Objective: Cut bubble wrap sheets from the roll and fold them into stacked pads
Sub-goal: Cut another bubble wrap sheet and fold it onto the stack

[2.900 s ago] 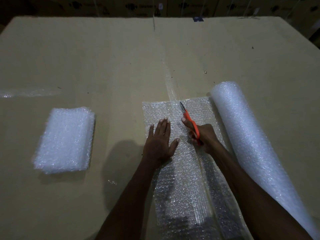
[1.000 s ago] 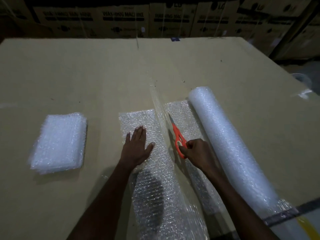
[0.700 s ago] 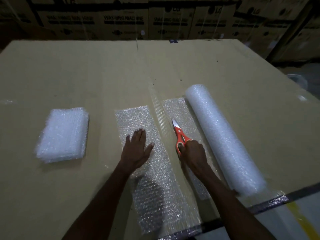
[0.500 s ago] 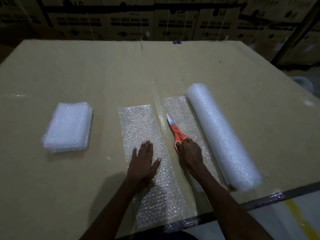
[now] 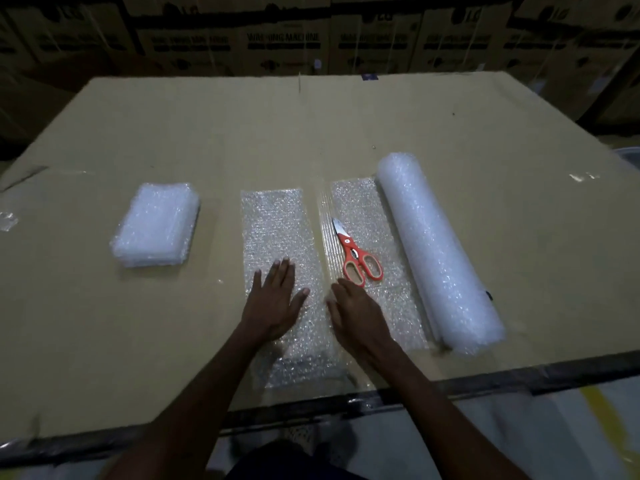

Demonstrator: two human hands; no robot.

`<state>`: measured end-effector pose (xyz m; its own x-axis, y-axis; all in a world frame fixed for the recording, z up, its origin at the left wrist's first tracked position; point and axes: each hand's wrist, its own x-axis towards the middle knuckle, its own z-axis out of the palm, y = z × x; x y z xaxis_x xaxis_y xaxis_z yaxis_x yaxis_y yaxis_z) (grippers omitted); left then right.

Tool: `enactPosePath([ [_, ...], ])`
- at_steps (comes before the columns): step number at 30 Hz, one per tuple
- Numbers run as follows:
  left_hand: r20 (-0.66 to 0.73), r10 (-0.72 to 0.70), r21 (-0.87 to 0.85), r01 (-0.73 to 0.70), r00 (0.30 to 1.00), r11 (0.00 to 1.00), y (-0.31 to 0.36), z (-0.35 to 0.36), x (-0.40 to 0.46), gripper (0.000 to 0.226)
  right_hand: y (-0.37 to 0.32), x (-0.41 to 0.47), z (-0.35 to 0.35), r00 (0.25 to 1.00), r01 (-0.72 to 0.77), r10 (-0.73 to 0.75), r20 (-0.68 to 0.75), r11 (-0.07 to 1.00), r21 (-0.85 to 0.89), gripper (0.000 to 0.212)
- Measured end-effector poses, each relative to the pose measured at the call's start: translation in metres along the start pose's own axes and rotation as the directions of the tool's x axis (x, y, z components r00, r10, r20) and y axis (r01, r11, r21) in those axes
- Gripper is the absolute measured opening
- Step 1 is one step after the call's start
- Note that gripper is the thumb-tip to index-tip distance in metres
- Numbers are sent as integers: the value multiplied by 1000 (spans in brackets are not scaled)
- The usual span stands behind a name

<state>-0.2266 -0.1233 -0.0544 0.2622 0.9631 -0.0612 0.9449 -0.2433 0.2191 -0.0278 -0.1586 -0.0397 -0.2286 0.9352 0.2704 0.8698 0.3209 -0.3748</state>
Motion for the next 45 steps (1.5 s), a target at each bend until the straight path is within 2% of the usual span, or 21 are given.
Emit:
enactPosePath([
  [4,-31,18,-7,-19,999,1000,6,10,-41,80,-13,-21,22,985,105,-105,135,994,6,49],
  [8,-21,-18,-44,17,1000,999,-4,24,-81,73,-19,-34,39,941,83,-62,333,995,-49,70],
  [13,-19,-32,-4,32,999,999,-20,24,-86,75,-25,-35,45,941,69,-35,336,994,-90,85],
  [18,-23,-1,31,2,1000,1000,-46,16,-71,91,-36,-19,47,925,26,41,379,985,-168,94],
  [26,-21,23,67,-21,1000,998,-87,-2,-43,89,-56,10,62,923,-71,129,363,983,-169,98],
  [30,6,41,17,-41,999,999,-91,-6,-41,91,-61,15,58,916,-129,175,360,981,-148,86],
  [32,-48,90,-24,-91,995,996,-94,-8,-41,92,-60,17,47,968,-123,140,209,988,-92,71],
  [34,-150,190,-25,-196,970,980,-100,-5,-45,91,-53,15,35,999,-42,42,4,999,21,50],
  [35,-196,252,-22,-261,948,965,-104,-1,-48,88,-51,12,30,999,14,-10,-46,996,86,42],
  [38,-300,422,-7,-445,855,896,-110,6,-59,64,-45,-1,20,986,167,-165,-23,970,177,29],
  [41,-402,494,-29,-550,770,834,-108,8,-69,39,-39,-13,23,952,292,-303,49,942,167,32],
  [43,-408,472,-63,-540,782,840,-101,6,-74,32,-37,-18,25,936,337,-348,62,931,137,29],
  [45,-384,442,-79,-506,811,859,-97,5,-78,36,-37,-21,25,933,344,-353,63,931,118,15],
])
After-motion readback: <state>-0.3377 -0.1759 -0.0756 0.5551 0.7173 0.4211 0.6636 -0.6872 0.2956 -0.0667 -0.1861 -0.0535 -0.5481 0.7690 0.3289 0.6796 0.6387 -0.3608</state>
